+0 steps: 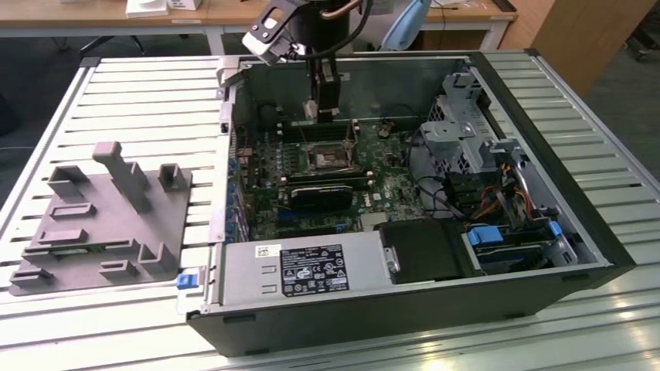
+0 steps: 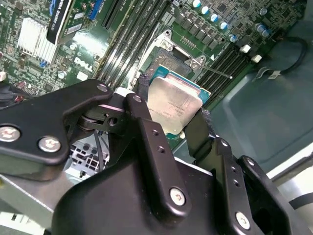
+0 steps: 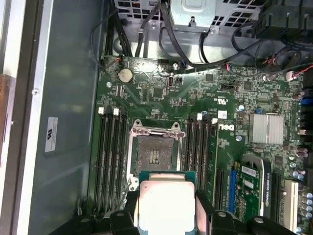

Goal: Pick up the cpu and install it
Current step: 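Place the cpu into insertion slot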

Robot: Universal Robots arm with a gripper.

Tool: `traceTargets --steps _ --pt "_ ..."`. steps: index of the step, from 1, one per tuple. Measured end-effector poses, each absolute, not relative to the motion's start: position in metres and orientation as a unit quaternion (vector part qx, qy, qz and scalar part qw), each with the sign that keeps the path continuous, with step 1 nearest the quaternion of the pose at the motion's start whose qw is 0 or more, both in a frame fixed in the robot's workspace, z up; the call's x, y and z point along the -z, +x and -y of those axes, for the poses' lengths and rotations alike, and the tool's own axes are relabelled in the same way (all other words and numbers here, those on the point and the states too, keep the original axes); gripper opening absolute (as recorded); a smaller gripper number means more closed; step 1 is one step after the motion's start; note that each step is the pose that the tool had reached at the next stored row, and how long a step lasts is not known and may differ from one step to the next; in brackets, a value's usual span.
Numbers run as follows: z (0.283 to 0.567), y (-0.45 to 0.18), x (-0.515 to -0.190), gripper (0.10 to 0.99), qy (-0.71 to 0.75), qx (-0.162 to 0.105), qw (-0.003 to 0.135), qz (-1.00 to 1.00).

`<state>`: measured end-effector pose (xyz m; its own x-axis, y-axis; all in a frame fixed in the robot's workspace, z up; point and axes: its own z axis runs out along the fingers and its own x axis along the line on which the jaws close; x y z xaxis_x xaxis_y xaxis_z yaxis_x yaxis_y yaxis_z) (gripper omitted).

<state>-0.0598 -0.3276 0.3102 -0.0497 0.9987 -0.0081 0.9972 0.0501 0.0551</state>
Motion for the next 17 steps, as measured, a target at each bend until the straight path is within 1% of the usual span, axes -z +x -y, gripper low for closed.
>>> traceTargets --steps 17 --pt "0.326 -0.057 -0.286 0.545 0.698 -0.014 0.019 -0.716"
